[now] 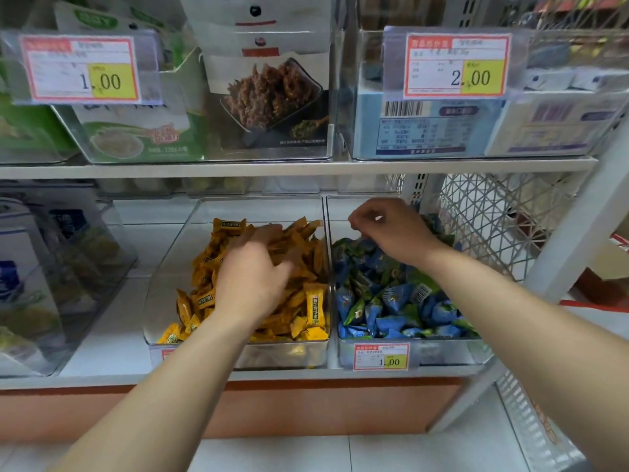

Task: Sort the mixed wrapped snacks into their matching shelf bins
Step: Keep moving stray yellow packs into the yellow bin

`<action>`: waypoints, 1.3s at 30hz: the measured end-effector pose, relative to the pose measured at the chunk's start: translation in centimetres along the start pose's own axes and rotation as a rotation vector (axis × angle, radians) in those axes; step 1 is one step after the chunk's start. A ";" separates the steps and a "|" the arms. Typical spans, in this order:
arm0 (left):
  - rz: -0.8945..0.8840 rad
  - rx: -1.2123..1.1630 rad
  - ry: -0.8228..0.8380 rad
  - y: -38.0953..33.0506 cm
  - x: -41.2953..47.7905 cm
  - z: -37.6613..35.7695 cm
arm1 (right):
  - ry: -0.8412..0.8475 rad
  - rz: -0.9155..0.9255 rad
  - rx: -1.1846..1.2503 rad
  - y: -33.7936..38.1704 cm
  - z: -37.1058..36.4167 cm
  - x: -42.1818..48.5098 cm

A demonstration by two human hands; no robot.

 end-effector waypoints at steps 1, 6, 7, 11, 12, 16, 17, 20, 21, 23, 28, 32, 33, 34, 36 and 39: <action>-0.002 0.025 -0.002 0.3 0.2 0.1 | 0.060 0.023 -0.129 -1.0 -0.5 0.7; -0.163 -0.063 0.140 -1.8 -1.4 -1.6 | 0.577 0.069 -0.531 -4.0 -4.0 2.6; -0.180 -0.057 0.209 -2.0 -1.9 -2.2 | 0.662 0.055 -0.593 -4.4 -4.5 2.9; -0.175 -0.039 0.325 -1.8 -1.9 -3.4 | 0.796 0.040 -0.717 -5.4 -4.7 3.5; -0.168 -0.050 0.332 -1.7 -1.7 -3.4 | 0.809 0.046 -0.731 -5.5 -4.6 3.4; -0.158 -0.069 0.329 -1.6 -1.5 -3.3 | 0.723 0.168 -0.738 -6.0 -3.8 3.0; -0.155 -0.077 0.327 -1.7 -1.6 -3.3 | 0.671 0.193 -0.690 -6.0 -3.2 3.0; -0.153 -0.089 0.340 -1.7 -1.6 -3.1 | 0.409 0.157 -0.498 -5.8 -0.5 3.6; -0.148 -0.091 0.343 -1.7 -1.6 -3.1 | 0.313 0.147 -0.444 -5.7 0.6 3.9; -0.140 -0.097 0.343 -1.7 -1.5 -3.1 | 0.167 0.136 -0.435 -5.5 2.5 4.5; -0.131 -0.090 0.352 -1.7 -1.6 -3.0 | 0.260 0.028 -0.930 -5.9 4.1 4.9; -0.132 -0.071 0.355 -1.5 -1.8 -3.1 | 0.155 0.249 -0.922 -4.5 1.5 4.3; -0.129 -0.071 0.354 -1.6 -1.8 -3.1 | 0.178 0.281 -0.767 -4.1 0.4 4.2; -0.125 -0.071 0.352 -1.6 -1.8 -3.1 | 0.244 0.267 -0.615 -3.8 -0.9 4.3; -0.121 -0.078 0.350 -1.6 -1.8 -3.0 | 0.410 0.213 -0.512 -4.0 -3.5 4.6; -0.125 -0.086 0.357 -1.6 -1.9 -3.0 | 0.559 0.150 -0.631 -5.4 -6.1 5.3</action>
Point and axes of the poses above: each hand's wrist, its own x-axis towards the middle knuckle, its own z-axis out of the back of the hand, y = z × x, the point moved 1 cm from there along x, towards the middle knuckle, and after that the axes turned 10 degrees about -y, right-handed, at the moved point
